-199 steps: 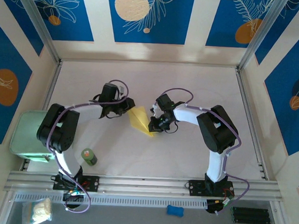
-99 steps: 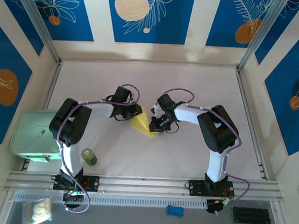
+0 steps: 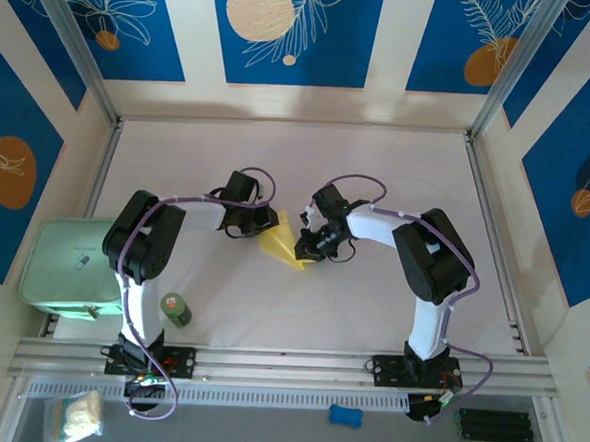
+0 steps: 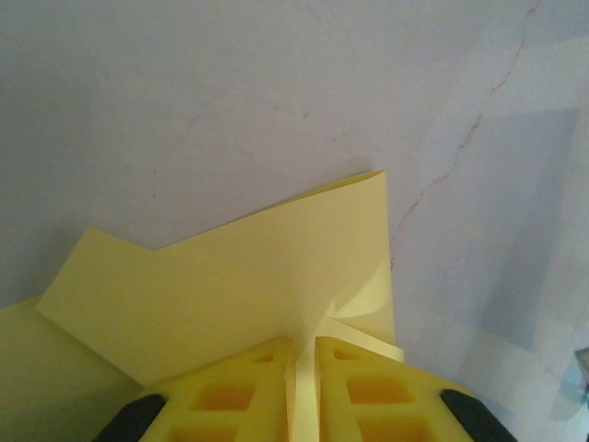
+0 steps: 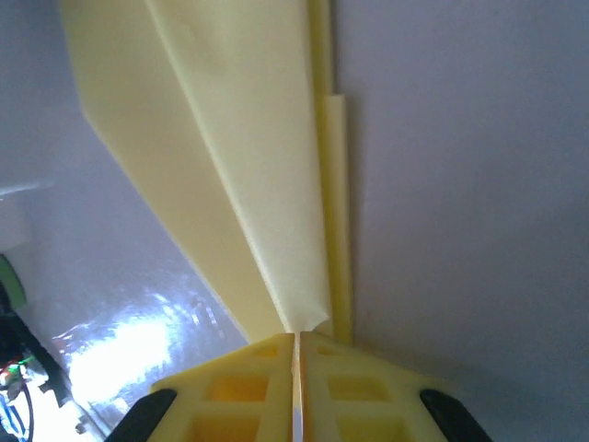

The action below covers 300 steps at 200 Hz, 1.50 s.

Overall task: Fold a paper plane with a square sheet of paper (pick it up from the middle)
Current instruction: Fourth fold the wing at the center of the table.

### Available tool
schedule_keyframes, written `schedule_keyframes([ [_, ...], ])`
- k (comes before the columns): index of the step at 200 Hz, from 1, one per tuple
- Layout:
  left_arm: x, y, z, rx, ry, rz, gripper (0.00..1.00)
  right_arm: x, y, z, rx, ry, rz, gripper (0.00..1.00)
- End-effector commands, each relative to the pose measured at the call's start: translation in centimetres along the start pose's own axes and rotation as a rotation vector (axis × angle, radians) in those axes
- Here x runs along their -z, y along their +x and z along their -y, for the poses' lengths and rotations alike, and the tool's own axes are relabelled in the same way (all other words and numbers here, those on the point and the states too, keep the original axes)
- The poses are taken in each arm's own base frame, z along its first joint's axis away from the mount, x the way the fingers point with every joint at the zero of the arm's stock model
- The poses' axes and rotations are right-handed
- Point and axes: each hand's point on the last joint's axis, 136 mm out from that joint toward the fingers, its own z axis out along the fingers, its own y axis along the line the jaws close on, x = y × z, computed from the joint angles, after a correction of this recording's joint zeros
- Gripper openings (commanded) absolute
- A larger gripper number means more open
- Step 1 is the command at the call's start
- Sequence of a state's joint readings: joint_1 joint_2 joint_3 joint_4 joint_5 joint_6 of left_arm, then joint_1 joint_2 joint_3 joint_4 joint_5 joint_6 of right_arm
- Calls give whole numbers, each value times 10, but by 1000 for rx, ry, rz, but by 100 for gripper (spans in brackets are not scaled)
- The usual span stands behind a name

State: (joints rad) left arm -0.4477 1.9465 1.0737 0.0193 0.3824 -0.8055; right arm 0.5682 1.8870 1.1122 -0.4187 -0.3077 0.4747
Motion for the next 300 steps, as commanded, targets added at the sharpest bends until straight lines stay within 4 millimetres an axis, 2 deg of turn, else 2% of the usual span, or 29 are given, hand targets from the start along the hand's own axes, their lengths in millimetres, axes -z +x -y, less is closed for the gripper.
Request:
schedule_keyframes([
  [1,-9,8,-24,28,-50,-31,16,21,-18,-34,-9,-86,67,10],
  [60,-9,12,-21,27,-30,-49,18,0,-47,-34,-53,-40,90,7],
  [96,-7,11,-18,27,-20,-46,19,-14,-54,-35,-59,-24,69,6],
  [121,-3,9,-12,20,-4,-41,20,-22,-53,-24,-79,4,57,6],
  [135,2,6,-2,12,27,-36,21,-26,-50,-18,-93,20,48,6],
  [158,18,-8,31,11,162,-18,24,-31,-45,-8,-113,37,32,5],
  [172,26,-12,39,11,193,-3,25,-35,-43,-4,-122,47,23,5],
  [188,28,-10,33,9,170,5,25,-36,-41,-1,-126,56,20,5],
  [219,15,2,8,39,109,-21,22,-37,-40,0,-126,54,19,5],
  [275,3,4,-4,77,70,-41,18,-35,-40,-1,-116,47,15,5],
  [300,2,8,-20,108,-9,-53,17,-35,-39,-1,-114,47,14,5],
])
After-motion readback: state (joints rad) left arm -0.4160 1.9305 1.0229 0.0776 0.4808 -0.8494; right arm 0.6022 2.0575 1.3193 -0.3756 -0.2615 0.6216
